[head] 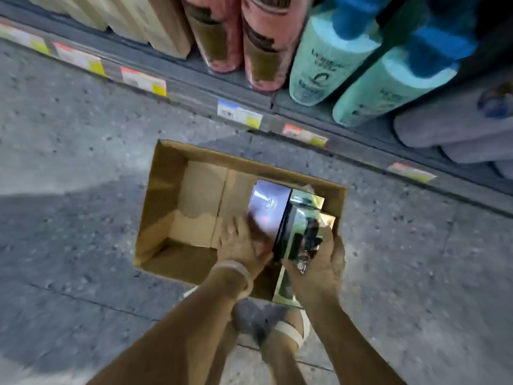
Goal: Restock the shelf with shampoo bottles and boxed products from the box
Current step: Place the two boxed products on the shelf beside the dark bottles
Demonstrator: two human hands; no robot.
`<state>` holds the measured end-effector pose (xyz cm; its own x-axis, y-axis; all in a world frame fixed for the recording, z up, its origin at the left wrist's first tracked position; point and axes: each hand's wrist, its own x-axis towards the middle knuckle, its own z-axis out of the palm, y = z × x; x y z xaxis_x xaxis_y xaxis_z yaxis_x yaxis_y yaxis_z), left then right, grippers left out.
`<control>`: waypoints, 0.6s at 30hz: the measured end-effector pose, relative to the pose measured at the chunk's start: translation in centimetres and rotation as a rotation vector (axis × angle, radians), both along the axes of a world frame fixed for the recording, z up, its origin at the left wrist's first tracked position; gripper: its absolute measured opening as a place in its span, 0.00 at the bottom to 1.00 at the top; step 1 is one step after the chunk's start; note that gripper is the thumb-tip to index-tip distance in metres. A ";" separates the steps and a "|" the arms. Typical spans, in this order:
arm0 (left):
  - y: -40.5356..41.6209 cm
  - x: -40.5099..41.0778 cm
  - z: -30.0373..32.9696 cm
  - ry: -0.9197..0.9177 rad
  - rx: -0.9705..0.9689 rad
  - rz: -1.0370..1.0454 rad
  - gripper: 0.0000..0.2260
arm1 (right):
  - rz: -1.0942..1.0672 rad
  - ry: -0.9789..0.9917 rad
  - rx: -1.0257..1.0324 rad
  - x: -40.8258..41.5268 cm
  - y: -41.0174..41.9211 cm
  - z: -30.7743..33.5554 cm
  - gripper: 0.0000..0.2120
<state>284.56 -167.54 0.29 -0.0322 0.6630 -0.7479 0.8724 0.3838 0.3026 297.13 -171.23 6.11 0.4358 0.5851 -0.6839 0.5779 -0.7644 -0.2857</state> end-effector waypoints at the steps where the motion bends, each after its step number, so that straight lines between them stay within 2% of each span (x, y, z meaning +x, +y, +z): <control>1: 0.2 0.3 -1.4 -0.005 -0.012 0.008 0.44 | -0.002 -0.021 0.038 0.0 -0.3 -0.7 0.47; 3: 0.6 1.2 -3.7 -0.001 -0.038 0.028 0.49 | -0.014 -0.035 0.104 0.2 -0.6 -1.7 0.47; 7: 0.9 2.4 -6.6 -0.051 -0.070 0.216 0.53 | -0.065 -0.011 0.131 0.9 -0.9 -3.1 0.49; 8: 0.9 2.5 -7.0 -0.064 -0.086 0.245 0.50 | -0.080 -0.009 0.139 0.9 -1.0 -3.4 0.49; 11: 1.1 2.2 -6.9 -0.064 -0.074 0.282 0.33 | -0.144 -0.013 0.116 0.2 -1.2 -3.7 0.49; 12: 1.2 2.0 -6.6 -0.059 -0.080 0.261 0.30 | -0.169 -0.012 0.096 -0.2 -1.2 -3.7 0.49; 14: 1.1 1.4 -6.3 -0.052 -0.069 0.245 0.30 | -0.221 0.000 0.077 -1.0 -1.4 -3.8 0.50; 18: 0.9 0.3 -6.3 -0.061 -0.019 0.386 0.38 | -0.276 -0.005 0.101 -2.0 -1.1 -4.3 0.52</control>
<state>284.81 -166.65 -6.00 -0.2322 0.5966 -0.7682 0.6433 0.6866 0.3388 295.16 -172.36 1.82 0.5908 0.5092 -0.6258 0.3540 -0.8606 -0.3661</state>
